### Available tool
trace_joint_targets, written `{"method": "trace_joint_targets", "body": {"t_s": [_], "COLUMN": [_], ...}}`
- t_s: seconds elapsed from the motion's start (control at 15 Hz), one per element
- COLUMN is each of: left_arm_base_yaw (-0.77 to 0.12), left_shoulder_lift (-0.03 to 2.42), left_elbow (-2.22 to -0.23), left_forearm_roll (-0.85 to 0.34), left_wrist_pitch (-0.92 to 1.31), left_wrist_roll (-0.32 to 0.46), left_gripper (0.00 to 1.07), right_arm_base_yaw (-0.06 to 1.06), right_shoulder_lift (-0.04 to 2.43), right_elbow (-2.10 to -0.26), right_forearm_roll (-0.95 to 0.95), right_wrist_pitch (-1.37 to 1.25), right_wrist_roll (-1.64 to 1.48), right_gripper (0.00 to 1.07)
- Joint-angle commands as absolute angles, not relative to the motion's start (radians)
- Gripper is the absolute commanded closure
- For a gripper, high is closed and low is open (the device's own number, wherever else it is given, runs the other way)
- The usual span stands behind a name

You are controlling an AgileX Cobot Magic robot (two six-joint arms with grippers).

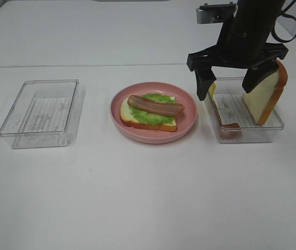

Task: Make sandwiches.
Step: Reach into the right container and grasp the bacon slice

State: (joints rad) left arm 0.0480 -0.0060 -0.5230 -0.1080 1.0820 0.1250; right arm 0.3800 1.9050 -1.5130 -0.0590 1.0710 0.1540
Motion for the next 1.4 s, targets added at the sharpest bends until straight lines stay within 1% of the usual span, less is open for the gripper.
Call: {"method": "trace_joint_targets", "body": {"t_s": [0.07,0.67,0.73,0.8,0.93,1.0,1.07,1.13,1.27,1.33,1.4], "left_arm_base_yaw": [0.049,0.049,0.049,0.049,0.049,0.049,0.049,0.049,0.049,0.049,0.049], "left_shoulder_lift": [-0.019,-0.019,-0.019,-0.019,-0.019,-0.019,-0.019,-0.019,-0.019,-0.019,-0.019], "left_elbow": [-0.521,-0.521,-0.521,-0.521,-0.521,-0.521,-0.521,-0.521,-0.521,-0.521,-0.521], "left_forearm_roll": [-0.108,-0.107,-0.107,-0.107,-0.107,-0.107,-0.107,-0.107,-0.107,-0.107,-0.107], "left_wrist_pitch": [1.077,1.077,1.077,1.077,1.077,1.077,1.077,1.077,1.077,1.077,1.077], "left_wrist_roll": [0.125,0.125,0.125,0.125,0.125,0.125,0.125,0.125,0.125,0.125,0.125], "left_gripper": [0.06,0.07,0.07,0.07,0.07,0.07,0.07,0.07,0.07,0.07,0.07], "right_arm_base_yaw": [0.379,0.299,0.299,0.289,0.286,0.286,0.286,0.286,0.286,0.286,0.286], "right_shoulder_lift": [1.967,2.101,2.103,2.104,2.105,2.105,2.105,2.105,2.105,2.105,2.105], "right_elbow": [-1.544,-1.548,-1.548,-1.548,-1.548,-1.548,-1.548,-1.548,-1.548,-1.548,-1.548], "right_forearm_roll": [-0.065,0.015,0.019,0.02,0.018,0.018,0.019,0.019,0.016,0.016,0.016], "right_wrist_pitch": [1.047,0.975,0.974,0.975,0.975,0.978,0.982,0.979,0.977,0.976,0.974], "right_wrist_roll": [0.127,0.0,0.0,0.0,0.0,0.0,0.0,0.0,0.0,0.0,-0.014], "right_gripper": [0.2,0.22,0.24,0.27,0.42,0.48,0.61,0.8,1.04,1.07,1.07]}}
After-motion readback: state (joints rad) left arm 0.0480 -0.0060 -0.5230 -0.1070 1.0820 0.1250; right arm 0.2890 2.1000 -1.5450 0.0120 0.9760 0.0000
